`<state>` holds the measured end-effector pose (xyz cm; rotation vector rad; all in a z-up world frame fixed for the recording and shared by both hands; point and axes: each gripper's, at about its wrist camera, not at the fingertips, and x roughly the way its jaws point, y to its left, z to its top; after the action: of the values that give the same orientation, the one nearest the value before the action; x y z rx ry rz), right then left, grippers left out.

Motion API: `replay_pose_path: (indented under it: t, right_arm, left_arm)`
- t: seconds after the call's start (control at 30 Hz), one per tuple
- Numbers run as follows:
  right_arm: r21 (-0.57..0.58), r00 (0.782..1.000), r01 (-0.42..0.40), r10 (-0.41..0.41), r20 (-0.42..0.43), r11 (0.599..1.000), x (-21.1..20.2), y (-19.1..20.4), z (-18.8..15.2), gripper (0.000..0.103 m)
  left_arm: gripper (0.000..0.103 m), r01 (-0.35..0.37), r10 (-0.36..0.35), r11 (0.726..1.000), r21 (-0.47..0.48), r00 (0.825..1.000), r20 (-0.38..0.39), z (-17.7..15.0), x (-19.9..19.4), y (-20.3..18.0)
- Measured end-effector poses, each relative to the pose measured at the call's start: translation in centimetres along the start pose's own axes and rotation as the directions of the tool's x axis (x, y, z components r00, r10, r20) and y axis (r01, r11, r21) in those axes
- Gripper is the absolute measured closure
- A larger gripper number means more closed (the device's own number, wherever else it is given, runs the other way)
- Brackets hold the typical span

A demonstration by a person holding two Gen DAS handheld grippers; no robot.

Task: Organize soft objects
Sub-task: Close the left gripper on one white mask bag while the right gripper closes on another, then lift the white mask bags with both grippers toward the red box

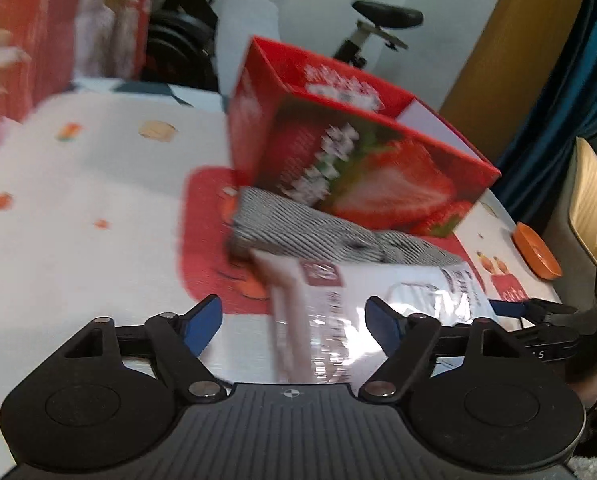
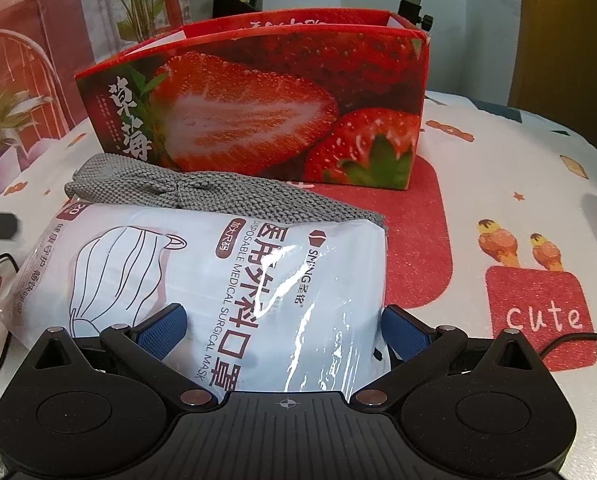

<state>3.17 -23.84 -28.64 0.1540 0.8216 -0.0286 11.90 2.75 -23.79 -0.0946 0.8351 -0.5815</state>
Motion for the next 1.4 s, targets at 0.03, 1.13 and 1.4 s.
replay_pose_path:
  t: [0.03, 1.13, 1.4]
  right_arm:
    - [0.000, 1.000, -0.003, 0.003, 0.001, 1.000, 0.0, 0.0, 0.0, 0.000]
    - [0.036, 0.992, -0.116, 0.118, -0.049, 0.993, -0.2, -2.5, 2.0, 0.015]
    - [0.013, 0.998, -0.053, 0.053, -0.017, 0.999, -1.2, -3.2, 2.5, 0.019]
  left_arm:
    - [0.028, 0.005, -0.005, 1.000, 0.000, 1.000, -0.007, -0.2, 0.6, -0.2]
    - [0.048, -0.054, 0.052, 0.996, -0.075, 0.998, -0.022, -2.2, 3.1, -0.9]
    - [0.047, -0.060, 0.060, 0.996, -0.062, 0.998, -0.011, -2.4, 3.1, -1.1]
